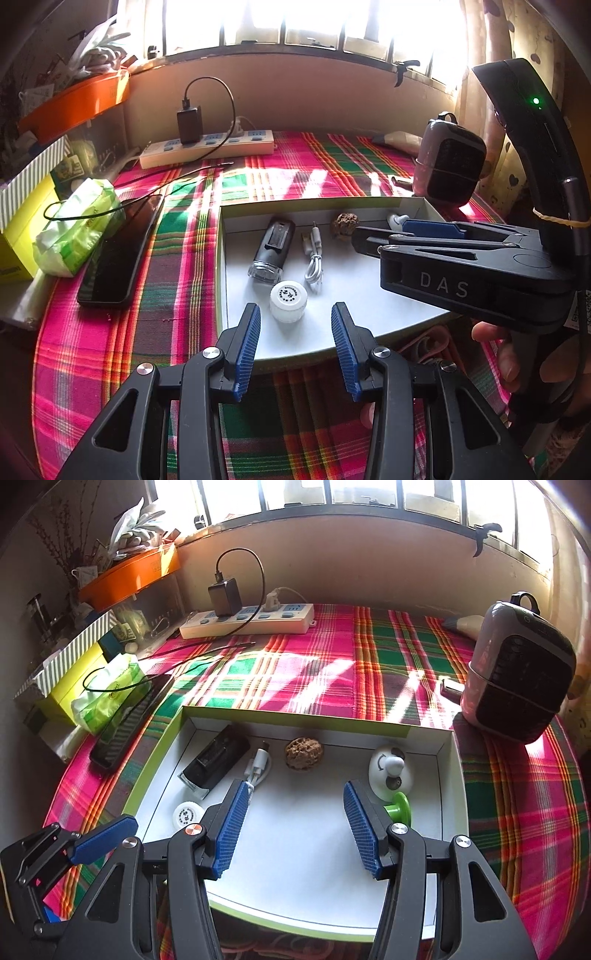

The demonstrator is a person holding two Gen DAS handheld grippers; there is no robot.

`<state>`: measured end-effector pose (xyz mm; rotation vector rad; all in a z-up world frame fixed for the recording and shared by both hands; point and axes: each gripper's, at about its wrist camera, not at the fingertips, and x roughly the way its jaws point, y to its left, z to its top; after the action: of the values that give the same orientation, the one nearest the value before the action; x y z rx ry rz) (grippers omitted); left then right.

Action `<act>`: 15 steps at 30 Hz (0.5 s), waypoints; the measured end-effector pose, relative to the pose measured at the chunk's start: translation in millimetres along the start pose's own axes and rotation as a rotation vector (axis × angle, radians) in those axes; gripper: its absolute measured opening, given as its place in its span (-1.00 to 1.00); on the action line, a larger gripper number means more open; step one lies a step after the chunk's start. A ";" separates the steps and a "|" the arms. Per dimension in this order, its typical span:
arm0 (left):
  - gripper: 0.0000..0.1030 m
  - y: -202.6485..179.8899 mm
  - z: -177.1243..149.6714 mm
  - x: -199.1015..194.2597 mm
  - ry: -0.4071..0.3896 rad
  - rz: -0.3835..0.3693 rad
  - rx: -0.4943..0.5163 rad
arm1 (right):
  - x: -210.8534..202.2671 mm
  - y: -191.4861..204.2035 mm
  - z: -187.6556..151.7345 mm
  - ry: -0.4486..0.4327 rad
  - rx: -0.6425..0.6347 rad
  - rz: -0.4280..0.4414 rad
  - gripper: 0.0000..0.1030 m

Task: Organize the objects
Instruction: 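Withdraw both grippers from the box toward the pink items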

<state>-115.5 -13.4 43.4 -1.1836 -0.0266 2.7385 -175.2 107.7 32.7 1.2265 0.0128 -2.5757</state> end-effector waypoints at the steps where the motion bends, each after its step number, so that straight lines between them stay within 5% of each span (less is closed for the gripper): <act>1: -0.26 -0.7 -1.4 -1.9 0.000 -0.001 0.000 | -2.4 0.1 -2.6 -0.003 0.001 -0.002 0.07; 15: -0.26 -10.0 -24.3 -25.1 -0.010 -0.014 0.014 | -39.5 -5.6 -37.9 -0.062 0.022 -0.019 0.07</act>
<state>-79.6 -8.5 45.7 -1.1621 -0.0166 2.7284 -124.3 128.0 38.0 1.1587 -0.0174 -2.6363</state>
